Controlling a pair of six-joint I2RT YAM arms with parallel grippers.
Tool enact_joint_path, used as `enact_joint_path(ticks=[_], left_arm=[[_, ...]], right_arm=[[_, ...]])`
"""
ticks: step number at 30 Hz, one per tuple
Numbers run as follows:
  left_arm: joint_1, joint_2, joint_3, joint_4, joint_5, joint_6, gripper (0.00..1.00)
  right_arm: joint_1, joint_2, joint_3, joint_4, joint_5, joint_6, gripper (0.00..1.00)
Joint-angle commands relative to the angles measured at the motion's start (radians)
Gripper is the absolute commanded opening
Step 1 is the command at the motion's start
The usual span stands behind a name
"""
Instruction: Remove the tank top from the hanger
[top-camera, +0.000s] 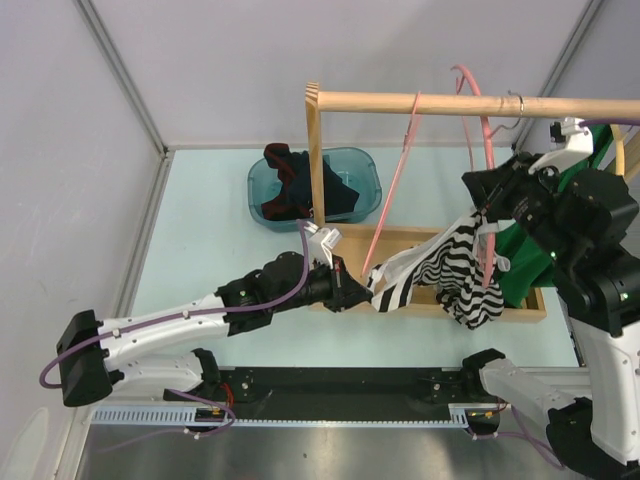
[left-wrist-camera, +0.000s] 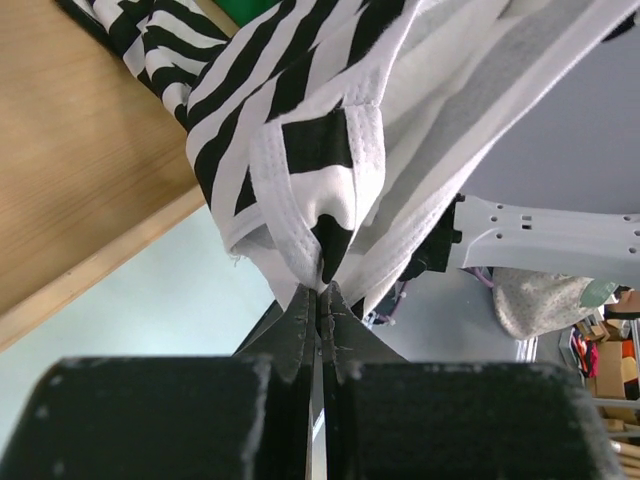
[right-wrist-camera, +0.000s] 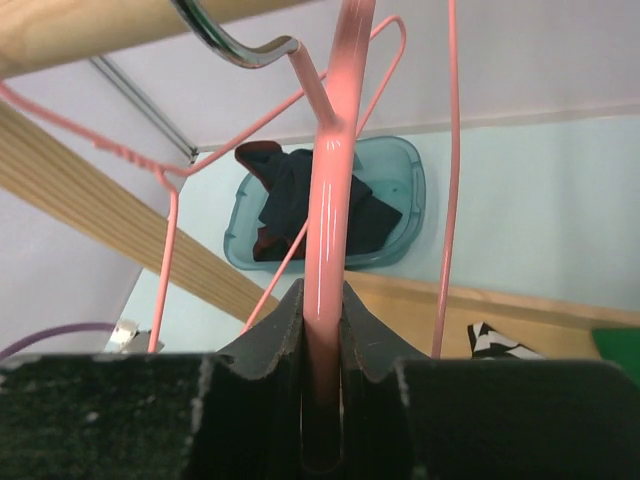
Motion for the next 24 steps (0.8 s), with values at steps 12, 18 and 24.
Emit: enact_joint_path(ticks=[12,18,24], left_arm=[[-0.002,-0.085,-0.014,0.006,-0.016,-0.012,0.00],[-0.002,-0.122,-0.054,-0.016,-0.022,-0.015,0.00],[-0.002,-0.164,-0.098,-0.064,-0.044,-0.018,0.00]], right_arm=[[0.002,0.010,-0.064,0.199,0.047,0.060,0.12],[0.000,-0.039,-0.095,0.159,0.033,0.063,0.41],[0.000,-0.097,-0.081,0.075,0.021,0.035,0.73]])
